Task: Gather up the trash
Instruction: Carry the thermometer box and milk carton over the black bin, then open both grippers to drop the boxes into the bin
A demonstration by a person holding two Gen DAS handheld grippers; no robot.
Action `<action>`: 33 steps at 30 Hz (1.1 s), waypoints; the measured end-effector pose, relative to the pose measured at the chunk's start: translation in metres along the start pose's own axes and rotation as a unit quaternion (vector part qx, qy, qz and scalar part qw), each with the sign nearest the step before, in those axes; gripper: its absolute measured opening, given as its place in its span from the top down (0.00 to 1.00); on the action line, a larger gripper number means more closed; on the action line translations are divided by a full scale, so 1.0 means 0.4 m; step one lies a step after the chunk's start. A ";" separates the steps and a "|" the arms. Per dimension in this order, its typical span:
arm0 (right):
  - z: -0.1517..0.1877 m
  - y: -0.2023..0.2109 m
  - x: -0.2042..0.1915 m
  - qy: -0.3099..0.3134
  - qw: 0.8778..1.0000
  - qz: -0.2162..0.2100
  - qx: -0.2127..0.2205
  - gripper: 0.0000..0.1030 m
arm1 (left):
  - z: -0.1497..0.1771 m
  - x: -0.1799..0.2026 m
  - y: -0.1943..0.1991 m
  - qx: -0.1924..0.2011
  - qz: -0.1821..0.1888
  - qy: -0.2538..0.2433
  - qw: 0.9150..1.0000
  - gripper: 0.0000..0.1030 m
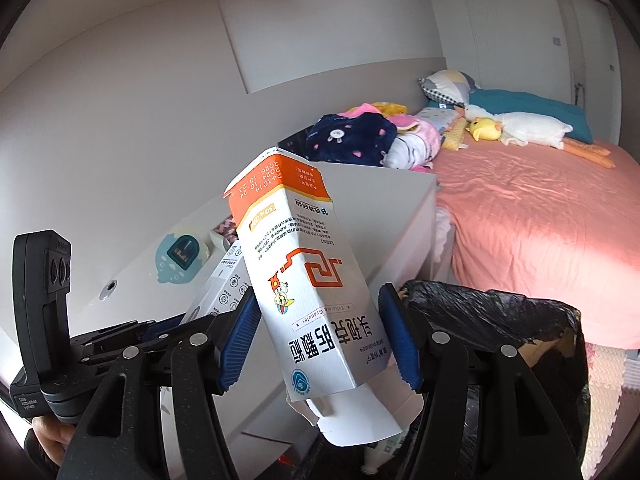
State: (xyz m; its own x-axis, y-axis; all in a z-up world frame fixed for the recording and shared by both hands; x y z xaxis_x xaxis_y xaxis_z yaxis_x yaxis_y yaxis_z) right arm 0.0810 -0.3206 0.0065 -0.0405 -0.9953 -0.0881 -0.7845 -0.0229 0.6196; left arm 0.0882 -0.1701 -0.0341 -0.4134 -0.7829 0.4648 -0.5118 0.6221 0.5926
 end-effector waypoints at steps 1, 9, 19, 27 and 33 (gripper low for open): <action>0.005 0.007 0.013 -0.002 1.000 0.004 0.001 0.40 | 0.003 0.014 -0.006 -0.002 0.004 -0.004 1.000 0.74; 0.032 0.045 0.108 -0.025 0.999 0.027 0.004 0.40 | 0.035 0.114 -0.046 -0.021 0.028 -0.029 0.999 0.74; 0.064 0.084 0.209 -0.048 0.997 0.062 0.004 0.40 | 0.061 0.196 -0.095 -0.046 0.056 -0.050 0.996 0.74; 0.082 0.114 0.284 -0.068 0.993 0.093 0.003 0.40 | 0.081 0.257 -0.131 -0.067 0.090 -0.064 0.992 0.74; 0.088 0.130 0.332 -0.084 0.991 0.109 0.003 0.40 | 0.085 0.302 -0.153 -0.078 0.111 -0.077 0.988 0.74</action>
State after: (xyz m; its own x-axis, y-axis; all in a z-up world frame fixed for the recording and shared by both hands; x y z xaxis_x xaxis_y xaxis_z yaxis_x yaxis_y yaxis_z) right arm 0.0130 -0.4508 -0.0003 -0.3102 -0.9471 -0.0817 -0.7500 0.1911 0.6333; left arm 0.0441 -0.3025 -0.0365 -0.6190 -0.6087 0.4963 -0.2774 0.7606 0.5869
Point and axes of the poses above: each gripper's, at about its wrist camera, not at the fingertips, and y roughly against the way its jaws point, x to its right, z to its underside, the point moved 6 cm from there along -y, roughly the way its jaws point, and after that the axes turned 15 degrees about z, right-handed, at the moved point
